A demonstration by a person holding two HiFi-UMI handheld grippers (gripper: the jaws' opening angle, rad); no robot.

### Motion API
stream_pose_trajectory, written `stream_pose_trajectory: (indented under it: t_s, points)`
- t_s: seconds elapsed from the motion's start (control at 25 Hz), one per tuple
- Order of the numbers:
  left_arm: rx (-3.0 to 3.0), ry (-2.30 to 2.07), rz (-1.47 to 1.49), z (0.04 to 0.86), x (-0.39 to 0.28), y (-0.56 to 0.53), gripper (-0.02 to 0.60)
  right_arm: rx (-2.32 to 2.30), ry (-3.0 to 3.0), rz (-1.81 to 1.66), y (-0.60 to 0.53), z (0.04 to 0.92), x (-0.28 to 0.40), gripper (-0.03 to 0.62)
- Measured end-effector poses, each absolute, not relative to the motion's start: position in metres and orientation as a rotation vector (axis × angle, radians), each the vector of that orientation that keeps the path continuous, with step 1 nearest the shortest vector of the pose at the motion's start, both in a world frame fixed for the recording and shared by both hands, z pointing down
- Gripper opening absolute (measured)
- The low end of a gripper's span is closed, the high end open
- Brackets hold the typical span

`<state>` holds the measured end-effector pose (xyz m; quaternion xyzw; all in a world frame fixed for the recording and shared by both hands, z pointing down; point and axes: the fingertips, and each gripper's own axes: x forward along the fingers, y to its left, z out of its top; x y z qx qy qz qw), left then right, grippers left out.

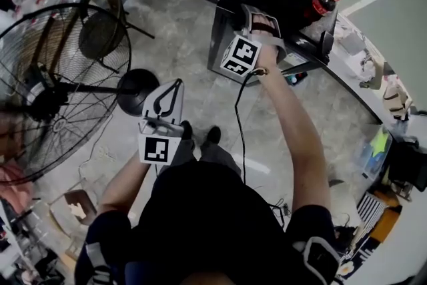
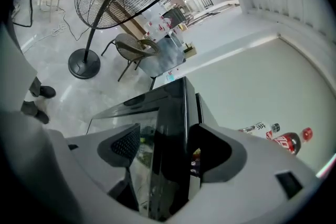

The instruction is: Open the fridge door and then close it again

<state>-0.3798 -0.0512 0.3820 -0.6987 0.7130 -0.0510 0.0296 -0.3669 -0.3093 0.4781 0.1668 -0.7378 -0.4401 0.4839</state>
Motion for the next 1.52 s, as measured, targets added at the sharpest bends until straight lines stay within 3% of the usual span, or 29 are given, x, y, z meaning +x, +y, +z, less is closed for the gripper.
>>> stream_pose_trajectory:
  t_s: [0.64, 1.04, 1.2, 1.52]
  points:
    - [-2.175, 2.189, -0.130, 0.382, -0.384, -0.060, 0.022, 0.415, -1.843, -1.084, -0.314, 0.479, -0.366, 0.361]
    - [-2.173, 2.183, -0.144, 0.380, -0.383, -0.058, 0.023, 0.530, -2.024, -1.039, -0.293, 0.442, -0.347, 0.257]
    - [-2.178, 2.192, -0.150, 0.381, -0.385, -0.055, 0.022, 0.601, -2.175, -0.946, -0.270, 0.423, -0.331, 0.141]
    - [-2.176, 2.170, -0.136, 0.374, -0.383, -0.058, 0.022, 0.660, -2.362, -0.753, -0.235, 0.408, -0.303, 0.077]
